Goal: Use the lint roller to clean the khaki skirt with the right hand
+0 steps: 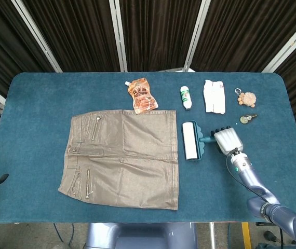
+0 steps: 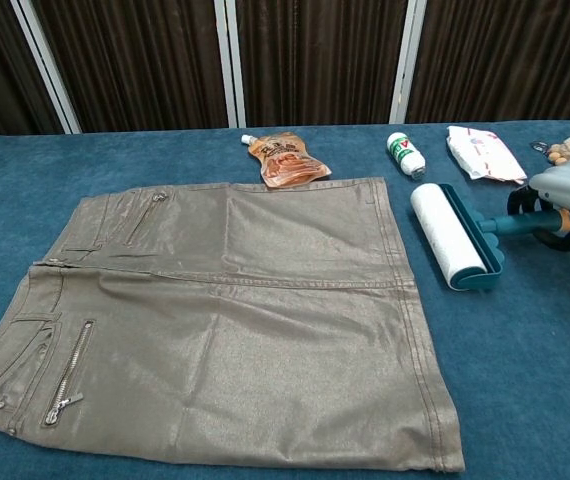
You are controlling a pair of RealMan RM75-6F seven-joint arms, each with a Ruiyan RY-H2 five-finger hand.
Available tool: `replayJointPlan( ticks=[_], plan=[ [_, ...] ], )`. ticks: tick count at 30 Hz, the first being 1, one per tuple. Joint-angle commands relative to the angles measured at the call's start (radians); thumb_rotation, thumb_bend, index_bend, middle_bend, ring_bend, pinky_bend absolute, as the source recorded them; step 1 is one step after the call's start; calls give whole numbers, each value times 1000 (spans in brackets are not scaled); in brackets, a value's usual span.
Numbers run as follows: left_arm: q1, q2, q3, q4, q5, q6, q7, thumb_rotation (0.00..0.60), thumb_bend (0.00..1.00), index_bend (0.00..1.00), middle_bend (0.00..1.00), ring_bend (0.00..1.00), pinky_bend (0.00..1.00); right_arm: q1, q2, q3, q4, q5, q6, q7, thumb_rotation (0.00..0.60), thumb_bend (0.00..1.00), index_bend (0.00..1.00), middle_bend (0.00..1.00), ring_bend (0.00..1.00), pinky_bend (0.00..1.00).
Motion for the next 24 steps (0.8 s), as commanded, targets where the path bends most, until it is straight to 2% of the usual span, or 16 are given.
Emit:
replayJointPlan(
  ticks=[1,5,9,12,16,20,24],
  plan=[
    [0,3,1,-2,3,1,-5,600,0,0,0,0,0,-4,32,-5,-30,-39,49,31,600,587,418,511,396,389],
    [3,10,4,-9,12,7,-16,600,0,0,0,0,0,3,92,-6,-119,-87,113,20,600,604,418,510,397,389],
    [5,18,6,-17,23,14,-30,600,0,0,0,0,0,20,167,6,-271,-119,152,-46,600,612,418,511,397,389],
    [7,23,8,-21,32,20,-39,600,0,0,0,0,0,38,216,16,-395,-133,154,-125,600,612,419,511,397,389],
    [8,28,13,-20,44,20,-51,600,0,0,0,0,0,75,263,27,-573,-132,113,-297,600,612,419,513,400,393],
    [6,31,13,-13,41,12,-65,600,0,0,0,0,0,114,256,44,-693,-87,54,-452,600,614,425,520,410,409],
    [5,36,12,-10,40,12,-80,600,0,0,0,0,0,149,222,57,-747,-31,9,-576,600,622,430,523,414,416]
  ],
)
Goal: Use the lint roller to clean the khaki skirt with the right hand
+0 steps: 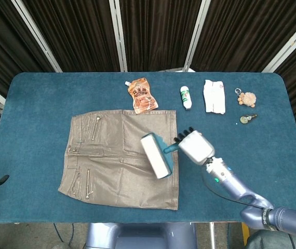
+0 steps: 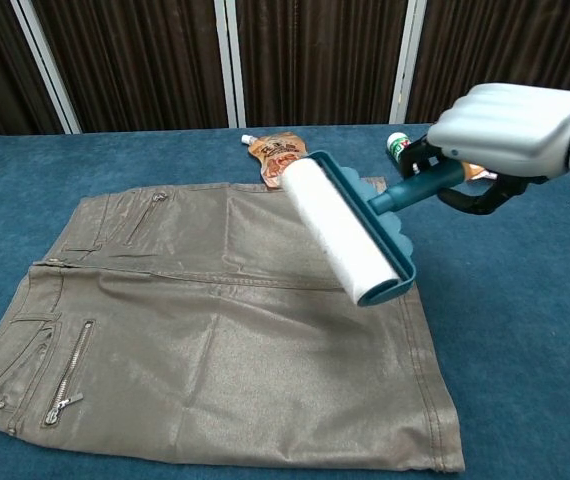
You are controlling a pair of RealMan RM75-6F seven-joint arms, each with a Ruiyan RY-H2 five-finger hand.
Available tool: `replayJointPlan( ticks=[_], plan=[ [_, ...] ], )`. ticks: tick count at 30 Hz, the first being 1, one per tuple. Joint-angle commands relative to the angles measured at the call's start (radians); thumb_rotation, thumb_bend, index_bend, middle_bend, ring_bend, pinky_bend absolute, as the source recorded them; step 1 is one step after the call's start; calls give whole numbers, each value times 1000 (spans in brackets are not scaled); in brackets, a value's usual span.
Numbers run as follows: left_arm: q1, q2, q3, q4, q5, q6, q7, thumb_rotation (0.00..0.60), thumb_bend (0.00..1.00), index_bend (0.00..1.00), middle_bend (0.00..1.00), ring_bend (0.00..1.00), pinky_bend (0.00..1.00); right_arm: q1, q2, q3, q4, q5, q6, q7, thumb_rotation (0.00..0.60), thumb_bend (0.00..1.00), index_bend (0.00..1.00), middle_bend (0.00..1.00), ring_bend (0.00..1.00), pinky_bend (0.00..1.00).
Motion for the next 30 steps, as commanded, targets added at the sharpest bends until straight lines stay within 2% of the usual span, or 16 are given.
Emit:
replayJointPlan(
  ticks=[1,9,18,21,25,30],
  plan=[
    [0,3,-1,1,0,1,-8,600,0,0,0,0,0,60,-28,23,-97,73,-70,-161,600,623,430,523,414,416],
    [-1,10,-2,7,-8,-7,-26,600,0,0,0,0,0,130,-141,14,-111,183,-123,-364,600,666,440,534,429,429],
    [-6,9,-6,13,-23,-20,-32,600,0,0,0,0,0,173,-223,-19,-34,287,-122,-492,600,682,441,536,432,431],
    [-8,7,-4,14,-24,-25,-27,600,0,0,0,0,0,166,-222,-34,16,336,-109,-512,600,681,442,536,433,431],
    [-11,3,-4,14,-28,-31,-19,600,0,0,0,0,0,161,-209,-55,80,342,-88,-528,600,681,442,538,434,431],
    [-13,2,-5,9,-31,-33,-13,600,0,0,0,0,0,144,-187,-62,150,364,-79,-480,600,682,445,540,436,433]
  ],
)
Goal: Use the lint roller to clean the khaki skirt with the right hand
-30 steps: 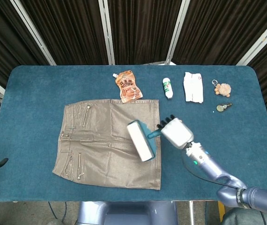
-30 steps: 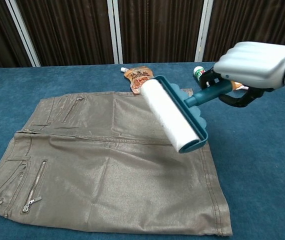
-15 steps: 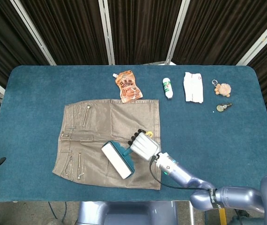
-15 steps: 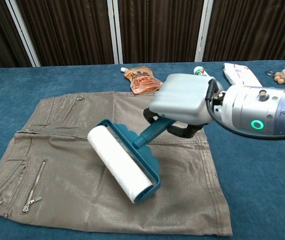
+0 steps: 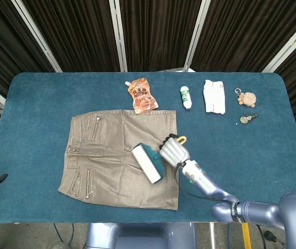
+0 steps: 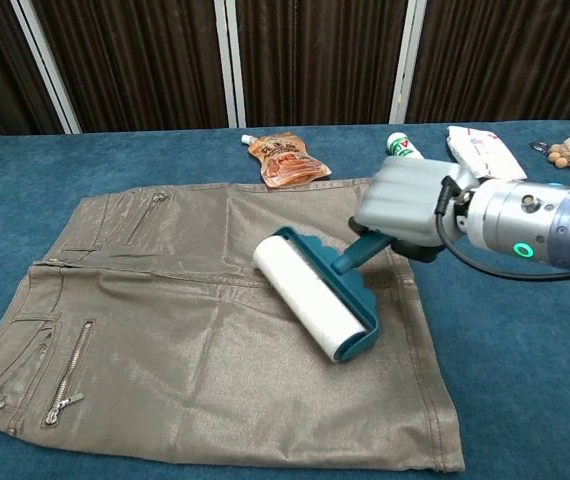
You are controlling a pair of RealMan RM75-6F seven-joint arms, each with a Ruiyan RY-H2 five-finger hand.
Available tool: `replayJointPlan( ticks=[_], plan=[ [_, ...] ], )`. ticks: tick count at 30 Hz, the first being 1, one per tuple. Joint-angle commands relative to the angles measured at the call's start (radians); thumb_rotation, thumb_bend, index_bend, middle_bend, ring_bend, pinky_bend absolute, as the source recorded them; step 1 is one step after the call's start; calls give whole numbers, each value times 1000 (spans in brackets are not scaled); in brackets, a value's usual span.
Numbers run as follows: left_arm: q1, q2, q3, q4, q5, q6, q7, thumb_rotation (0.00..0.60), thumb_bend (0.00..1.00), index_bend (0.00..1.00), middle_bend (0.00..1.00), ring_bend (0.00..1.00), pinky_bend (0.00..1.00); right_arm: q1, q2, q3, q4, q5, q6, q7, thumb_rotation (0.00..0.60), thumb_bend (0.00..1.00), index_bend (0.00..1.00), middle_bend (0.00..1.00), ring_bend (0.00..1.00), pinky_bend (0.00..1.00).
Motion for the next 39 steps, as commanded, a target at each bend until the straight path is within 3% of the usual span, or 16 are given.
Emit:
replayJointPlan(
  ticks=[1,11,20,28,39],
  plan=[
    [0,0,0,-4,1,1,4,600,0,0,0,0,0,-14,21,-12,57,11,7,41,600,682,446,541,436,434],
    [-3,-3,2,-11,9,2,15,600,0,0,0,0,0,-23,50,-31,109,-18,15,90,600,683,447,543,437,435],
    [-2,1,4,-11,15,6,6,600,0,0,0,0,0,6,41,-55,-33,-98,8,75,600,684,447,543,439,439],
    [-2,2,5,-6,14,5,0,600,0,0,0,0,0,35,-7,-53,-161,-78,-5,8,600,683,447,548,446,444],
    [0,3,4,0,9,6,-6,600,0,0,0,0,0,59,-47,-55,-182,-34,10,-69,600,683,447,548,447,445]
  ],
)
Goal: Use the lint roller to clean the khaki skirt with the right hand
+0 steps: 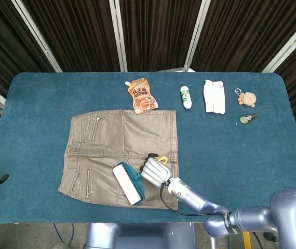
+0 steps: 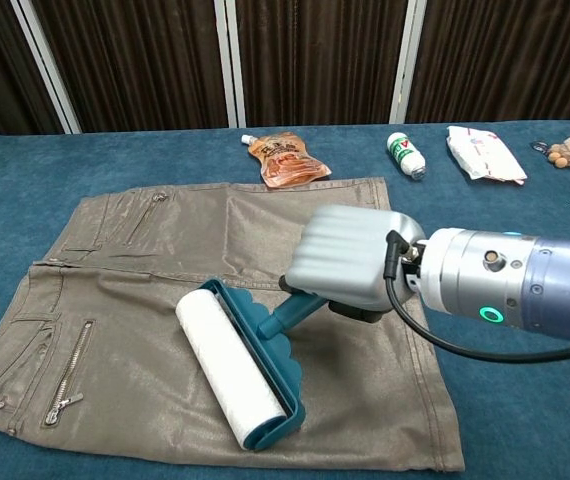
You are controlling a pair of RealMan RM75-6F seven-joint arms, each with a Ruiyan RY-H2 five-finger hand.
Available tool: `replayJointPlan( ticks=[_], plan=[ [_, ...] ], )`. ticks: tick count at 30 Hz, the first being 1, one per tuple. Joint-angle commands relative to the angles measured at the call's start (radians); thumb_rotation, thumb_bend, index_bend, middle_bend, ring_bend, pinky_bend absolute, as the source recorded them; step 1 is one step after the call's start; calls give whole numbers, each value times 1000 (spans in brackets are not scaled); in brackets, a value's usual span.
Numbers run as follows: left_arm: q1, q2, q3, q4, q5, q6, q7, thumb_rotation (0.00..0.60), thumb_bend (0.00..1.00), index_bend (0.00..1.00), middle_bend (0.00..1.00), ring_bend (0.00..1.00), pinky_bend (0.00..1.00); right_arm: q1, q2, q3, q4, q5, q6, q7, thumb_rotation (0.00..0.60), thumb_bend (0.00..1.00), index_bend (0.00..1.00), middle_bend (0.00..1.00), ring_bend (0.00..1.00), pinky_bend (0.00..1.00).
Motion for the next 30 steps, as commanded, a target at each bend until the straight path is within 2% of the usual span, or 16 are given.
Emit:
replayJointPlan(
  ticks=[1,5,18,24,30],
  plan=[
    [1,1,-1,2,-3,-1,-3,600,0,0,0,0,0,1,3,-4,14,8,9,-11,600,683,447,548,447,445],
    [1,2,-1,2,-4,0,-6,600,0,0,0,0,0,-3,31,-18,67,-6,27,-18,600,685,447,548,447,445],
    [-4,-8,4,-13,5,-3,30,600,0,0,0,0,0,-62,149,-63,275,-29,40,76,600,689,448,549,447,445],
    [-7,-12,4,-18,5,-8,39,600,0,0,0,0,0,-67,157,-67,273,-64,37,105,600,689,448,549,447,445],
    [-7,-9,4,-20,5,-6,34,600,0,0,0,0,0,-52,135,-64,207,-113,28,108,600,688,448,549,448,445]
  ],
)
